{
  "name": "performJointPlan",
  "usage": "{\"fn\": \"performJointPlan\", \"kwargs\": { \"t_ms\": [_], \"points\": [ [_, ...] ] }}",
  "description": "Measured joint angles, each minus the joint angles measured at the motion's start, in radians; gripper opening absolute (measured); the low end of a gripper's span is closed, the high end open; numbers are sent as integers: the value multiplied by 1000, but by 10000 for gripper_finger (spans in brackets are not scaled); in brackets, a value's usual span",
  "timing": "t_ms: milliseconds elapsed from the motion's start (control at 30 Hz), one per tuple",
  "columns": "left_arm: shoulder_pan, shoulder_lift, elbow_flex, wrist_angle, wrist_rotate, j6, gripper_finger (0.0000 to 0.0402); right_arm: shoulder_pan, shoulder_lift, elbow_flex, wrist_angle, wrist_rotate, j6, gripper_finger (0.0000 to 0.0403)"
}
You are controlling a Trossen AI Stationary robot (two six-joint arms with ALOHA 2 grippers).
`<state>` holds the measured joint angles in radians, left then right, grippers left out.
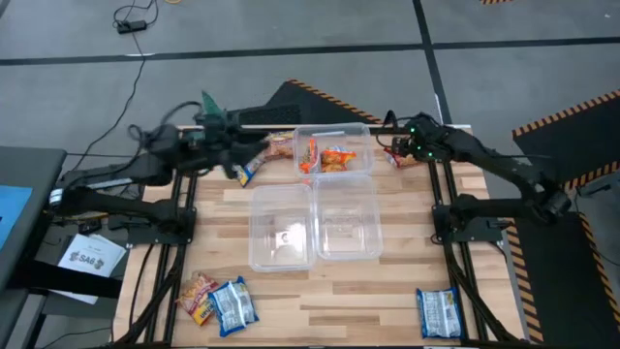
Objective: Sort Maruchan noodles
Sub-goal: Put the top right red noodle pack into the bottom right transparent bin
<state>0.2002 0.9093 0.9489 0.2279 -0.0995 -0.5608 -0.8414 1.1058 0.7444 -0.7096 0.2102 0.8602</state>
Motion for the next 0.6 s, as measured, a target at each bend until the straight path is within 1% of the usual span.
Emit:
{"fn": "performJointPlan", "kwargs": {
  "t_ms": [100,167,333,433,500,533,600],
  "points": [
    [-17,-73,-23,-1,-36,-1,238,-14,45,-52,92,-1,32,286],
    [-26,-101,-24,-1,-47,2,238,-15,82,-61,151,1,42,286],
    [-34,-138,-25,0,-46,-1,238,-14,195,-63,167,60,51,286],
    [-34,-139,-25,2,-44,-2,238,-14,262,-63,189,65,45,284],
    [-34,-138,-25,2,-44,-2,238,-13,302,-61,201,64,33,274],
    [-34,-138,-25,2,-44,-2,238,-9,320,-61,198,64,32,262],
    [-34,-138,-25,3,-41,-2,238,4,339,-59,191,66,20,220]
  ]
}}
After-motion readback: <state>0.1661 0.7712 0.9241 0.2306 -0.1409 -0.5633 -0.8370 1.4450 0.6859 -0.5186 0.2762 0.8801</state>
